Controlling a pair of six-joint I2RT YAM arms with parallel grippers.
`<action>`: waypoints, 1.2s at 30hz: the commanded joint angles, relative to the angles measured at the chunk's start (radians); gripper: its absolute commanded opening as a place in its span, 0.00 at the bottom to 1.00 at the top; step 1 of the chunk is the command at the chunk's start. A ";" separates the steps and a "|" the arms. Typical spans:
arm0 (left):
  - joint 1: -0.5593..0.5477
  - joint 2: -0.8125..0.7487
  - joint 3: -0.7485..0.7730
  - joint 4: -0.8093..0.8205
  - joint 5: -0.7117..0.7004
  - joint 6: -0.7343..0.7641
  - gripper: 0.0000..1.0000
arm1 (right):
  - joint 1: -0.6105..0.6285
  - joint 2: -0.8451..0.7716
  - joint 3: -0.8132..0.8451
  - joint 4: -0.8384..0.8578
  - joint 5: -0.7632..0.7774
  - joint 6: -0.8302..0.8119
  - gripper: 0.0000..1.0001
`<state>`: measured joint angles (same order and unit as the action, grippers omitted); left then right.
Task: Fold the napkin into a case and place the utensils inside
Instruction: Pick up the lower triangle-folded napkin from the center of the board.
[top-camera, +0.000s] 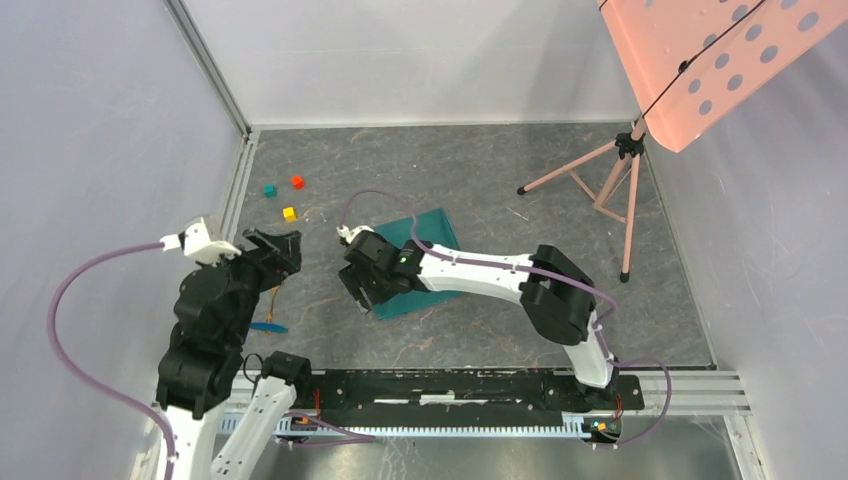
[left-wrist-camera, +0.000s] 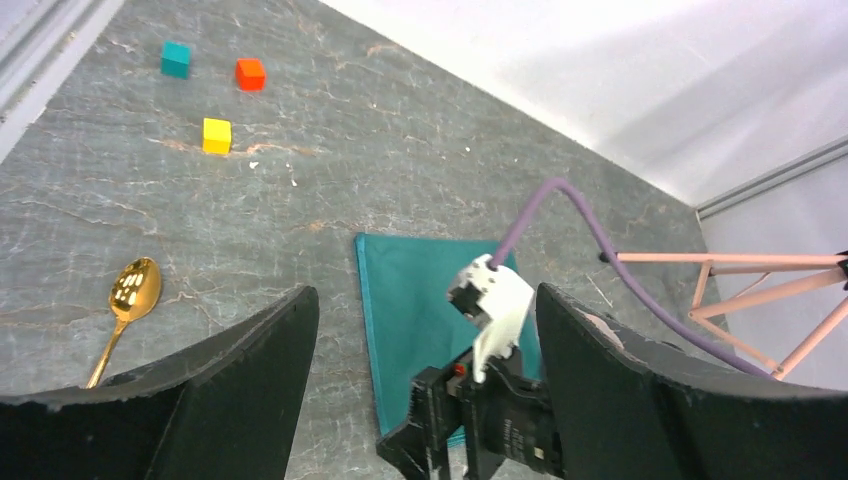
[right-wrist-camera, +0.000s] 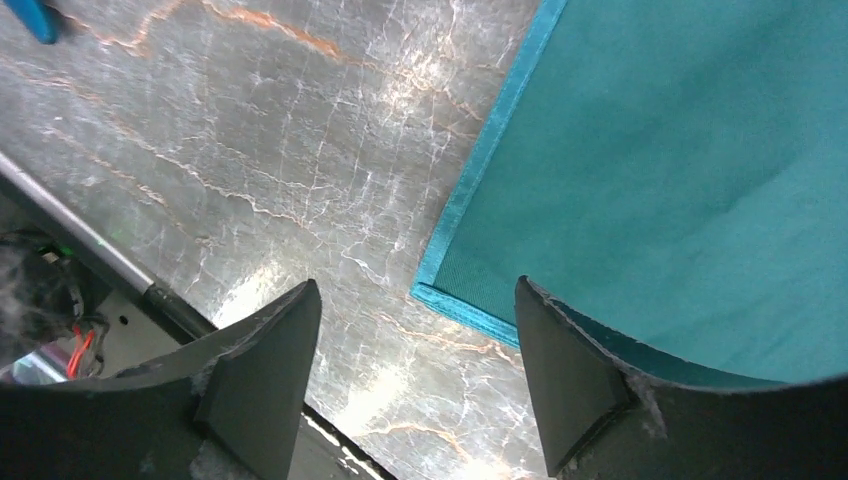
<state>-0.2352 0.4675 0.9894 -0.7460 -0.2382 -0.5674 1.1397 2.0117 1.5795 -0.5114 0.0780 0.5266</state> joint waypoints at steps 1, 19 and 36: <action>0.001 -0.123 -0.047 -0.060 -0.052 -0.005 0.86 | 0.026 0.103 0.129 -0.185 0.103 0.052 0.74; 0.002 -0.177 0.007 -0.130 0.005 0.042 0.87 | 0.075 0.303 0.226 -0.280 0.183 0.062 0.52; 0.002 0.033 -0.086 -0.110 0.101 -0.093 0.89 | 0.012 -0.014 -0.217 0.250 0.064 -0.068 0.00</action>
<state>-0.2352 0.3622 0.9520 -0.8806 -0.1925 -0.5697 1.1969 2.1296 1.5551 -0.4992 0.2356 0.5064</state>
